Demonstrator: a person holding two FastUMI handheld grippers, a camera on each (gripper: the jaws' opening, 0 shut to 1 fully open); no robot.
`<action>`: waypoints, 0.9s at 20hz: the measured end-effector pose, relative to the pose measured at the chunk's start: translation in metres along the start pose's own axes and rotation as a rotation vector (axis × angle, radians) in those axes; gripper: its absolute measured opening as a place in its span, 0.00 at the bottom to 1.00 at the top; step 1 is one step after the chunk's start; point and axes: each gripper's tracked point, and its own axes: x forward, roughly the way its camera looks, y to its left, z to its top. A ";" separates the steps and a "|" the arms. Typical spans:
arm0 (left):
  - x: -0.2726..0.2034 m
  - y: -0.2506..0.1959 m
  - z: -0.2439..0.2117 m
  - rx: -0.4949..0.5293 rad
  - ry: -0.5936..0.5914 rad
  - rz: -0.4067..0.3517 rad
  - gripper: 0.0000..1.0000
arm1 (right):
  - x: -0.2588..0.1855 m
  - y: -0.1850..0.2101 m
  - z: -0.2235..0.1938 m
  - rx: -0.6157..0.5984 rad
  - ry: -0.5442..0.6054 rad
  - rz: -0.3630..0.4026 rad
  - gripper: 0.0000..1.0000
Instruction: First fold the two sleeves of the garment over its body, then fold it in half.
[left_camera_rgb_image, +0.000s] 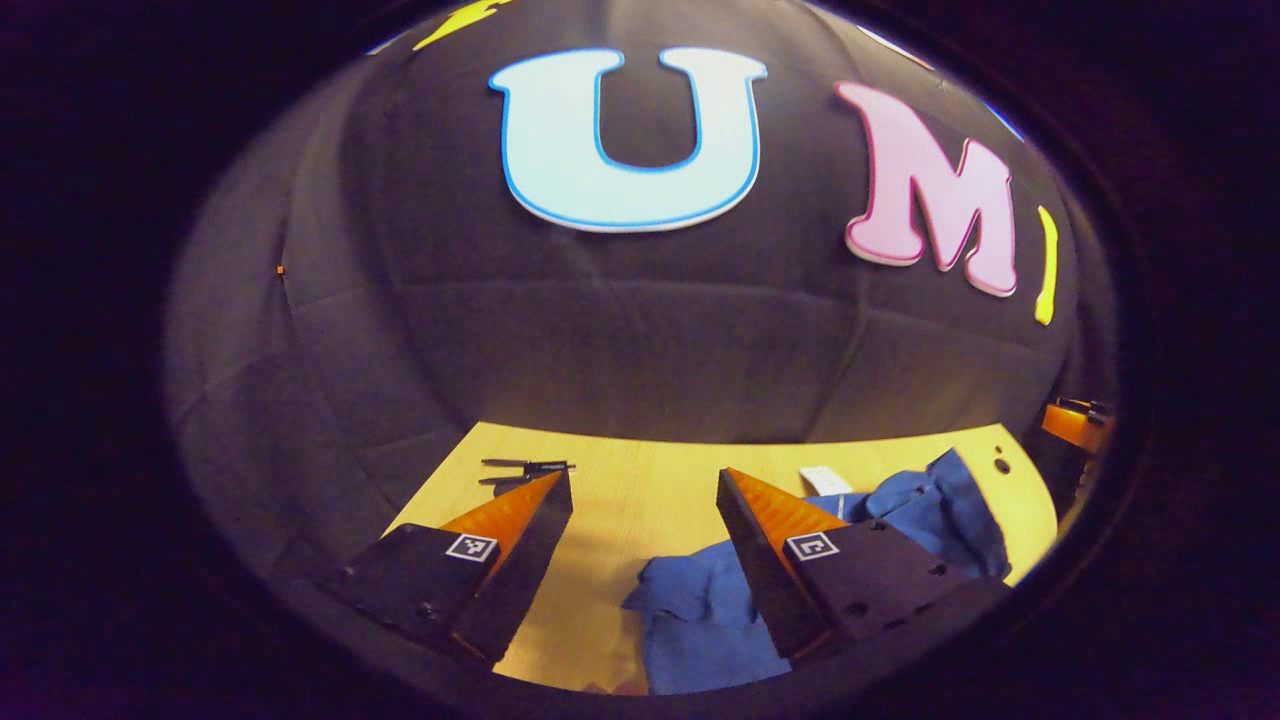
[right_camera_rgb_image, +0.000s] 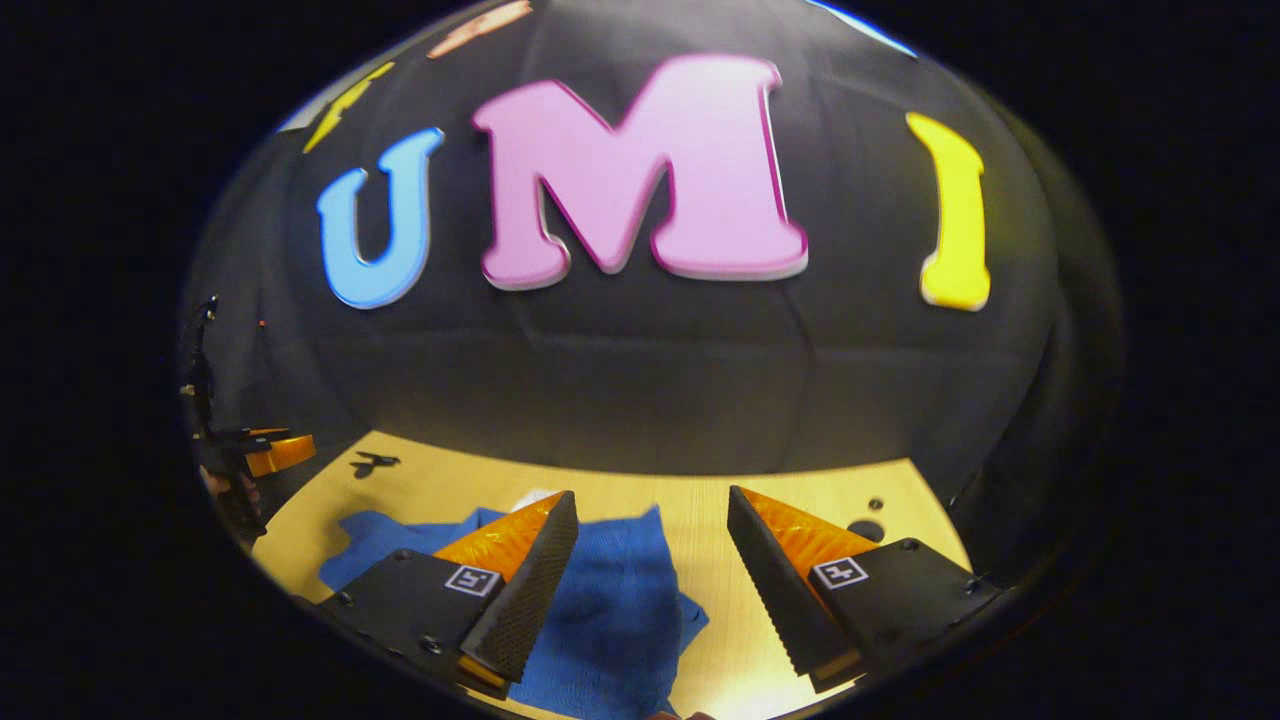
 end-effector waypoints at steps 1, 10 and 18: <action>-0.028 -0.007 0.004 0.012 -0.039 0.006 0.87 | -0.021 0.014 0.015 0.018 -0.033 0.020 0.98; -0.204 -0.079 0.025 0.079 -0.241 -0.164 0.85 | -0.212 0.112 0.047 0.037 -0.174 -0.060 0.97; -0.310 -0.069 0.035 0.101 -0.357 -0.165 0.84 | -0.324 0.137 0.090 -0.025 -0.342 -0.154 0.87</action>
